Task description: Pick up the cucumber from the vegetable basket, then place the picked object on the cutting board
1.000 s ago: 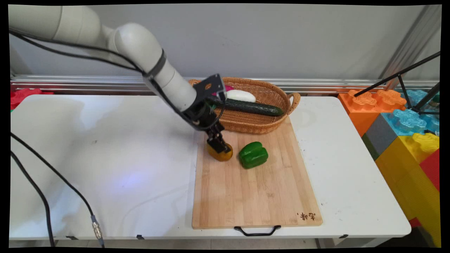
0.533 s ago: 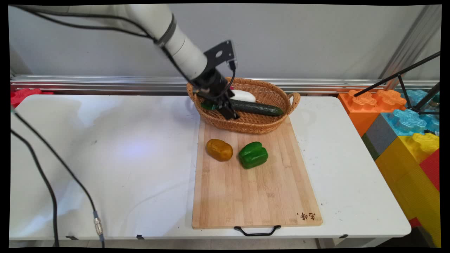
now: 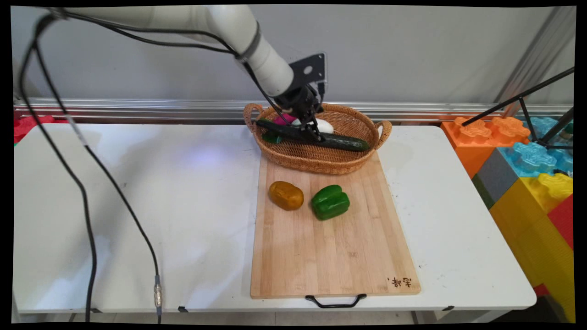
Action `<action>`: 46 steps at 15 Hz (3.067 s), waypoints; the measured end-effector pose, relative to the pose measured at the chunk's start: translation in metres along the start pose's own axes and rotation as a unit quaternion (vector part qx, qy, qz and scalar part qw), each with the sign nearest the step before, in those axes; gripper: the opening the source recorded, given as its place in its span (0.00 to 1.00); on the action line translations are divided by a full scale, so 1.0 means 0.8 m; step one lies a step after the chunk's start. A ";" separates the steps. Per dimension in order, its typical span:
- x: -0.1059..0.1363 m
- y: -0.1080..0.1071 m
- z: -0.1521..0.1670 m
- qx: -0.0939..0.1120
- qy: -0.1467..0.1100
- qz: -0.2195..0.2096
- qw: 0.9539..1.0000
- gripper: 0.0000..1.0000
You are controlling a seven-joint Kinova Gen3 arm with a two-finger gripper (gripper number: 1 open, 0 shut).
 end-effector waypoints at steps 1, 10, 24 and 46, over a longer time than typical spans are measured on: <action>0.001 -0.002 0.011 0.001 -0.001 0.013 1.000 1.00; 0.002 -0.005 0.092 0.010 -0.007 0.087 0.996 1.00; -0.005 -0.001 0.118 0.015 -0.011 0.134 0.991 0.00; 0.122 0.106 -0.106 -0.039 0.029 0.088 0.995 0.00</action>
